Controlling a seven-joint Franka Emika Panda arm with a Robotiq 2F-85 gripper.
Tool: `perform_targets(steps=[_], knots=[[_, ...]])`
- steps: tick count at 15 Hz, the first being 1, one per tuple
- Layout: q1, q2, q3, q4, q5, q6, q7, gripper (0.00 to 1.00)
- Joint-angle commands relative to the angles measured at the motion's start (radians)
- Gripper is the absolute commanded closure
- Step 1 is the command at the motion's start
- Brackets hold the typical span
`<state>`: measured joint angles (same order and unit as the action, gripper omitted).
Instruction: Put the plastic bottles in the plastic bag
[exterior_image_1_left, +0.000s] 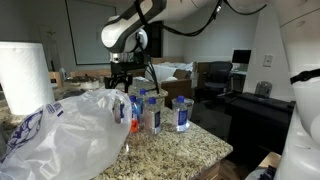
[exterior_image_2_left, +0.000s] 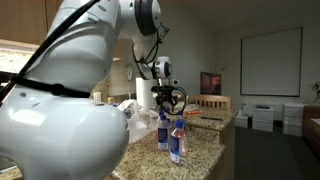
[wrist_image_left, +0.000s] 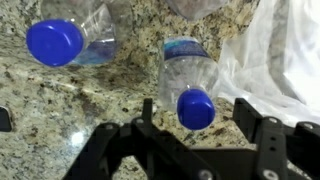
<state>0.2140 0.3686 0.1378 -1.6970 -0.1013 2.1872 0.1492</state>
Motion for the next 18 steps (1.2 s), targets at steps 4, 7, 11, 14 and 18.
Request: perform_targets(steps=[4, 7, 11, 14, 18], knots=[[0.009, 0.008, -0.011, 0.004, 0.011, -0.018, 0.020, 0.68], [0.006, -0.009, -0.006, -0.009, 0.015, -0.007, 0.009, 0.87], [-0.011, -0.078, 0.002, -0.063, 0.037, 0.029, -0.014, 0.89], [-0.051, -0.184, 0.002, -0.144, 0.104, 0.110, -0.057, 0.89], [-0.121, -0.303, 0.006, -0.222, 0.319, 0.193, -0.234, 0.89]])
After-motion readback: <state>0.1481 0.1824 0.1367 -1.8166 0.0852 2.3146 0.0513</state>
